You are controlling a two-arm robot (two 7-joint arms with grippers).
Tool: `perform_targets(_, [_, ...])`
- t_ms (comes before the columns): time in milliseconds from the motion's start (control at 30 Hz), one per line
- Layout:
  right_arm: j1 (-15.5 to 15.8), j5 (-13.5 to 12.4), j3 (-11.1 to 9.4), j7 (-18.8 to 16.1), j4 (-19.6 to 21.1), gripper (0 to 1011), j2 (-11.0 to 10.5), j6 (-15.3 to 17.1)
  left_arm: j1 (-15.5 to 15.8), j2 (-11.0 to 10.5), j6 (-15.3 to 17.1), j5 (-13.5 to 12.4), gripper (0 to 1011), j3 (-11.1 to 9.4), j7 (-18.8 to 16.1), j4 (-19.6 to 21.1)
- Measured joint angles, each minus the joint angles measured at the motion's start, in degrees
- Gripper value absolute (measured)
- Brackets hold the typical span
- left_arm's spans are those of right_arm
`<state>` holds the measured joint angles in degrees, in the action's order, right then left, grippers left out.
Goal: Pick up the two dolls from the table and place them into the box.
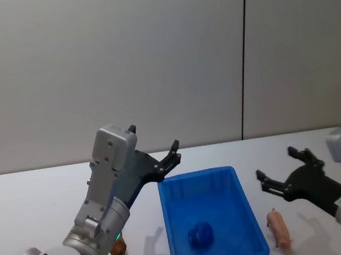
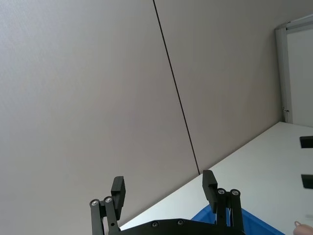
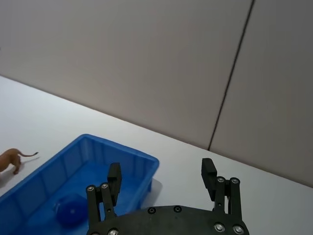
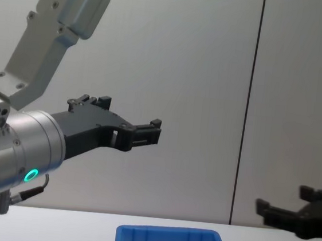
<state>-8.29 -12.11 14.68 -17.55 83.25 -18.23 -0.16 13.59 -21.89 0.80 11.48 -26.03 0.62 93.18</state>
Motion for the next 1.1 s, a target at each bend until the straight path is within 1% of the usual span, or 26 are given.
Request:
perform_targets(300, [2.85,-2.09,-1.24,4.54,2.48,1003,-1.61,-0.65,-0.13,0.01,0.25,0.26,1001,0.09,-0.07,0.00])
perform_targets(600, [4.15,-3.06,-1.80,6.55,3.57,1004,-2.32,-0.96,-0.66,-0.21,2.40,1.76,1001,0.54,-1.24,0.65])
perform_targets(800, [4.63,-3.42,-2.02,7.33,4.01,1003,-2.63,-1.07,-1.24,-0.65,4.81,3.45,1001,1.07,-2.36,1.37])
perform_targets(1100, [5.07,-3.74,-2.20,8.02,4.37,1003,-2.86,-1.17,-2.26,-1.54,9.41,6.44,1001,2.06,-3.67,2.28])
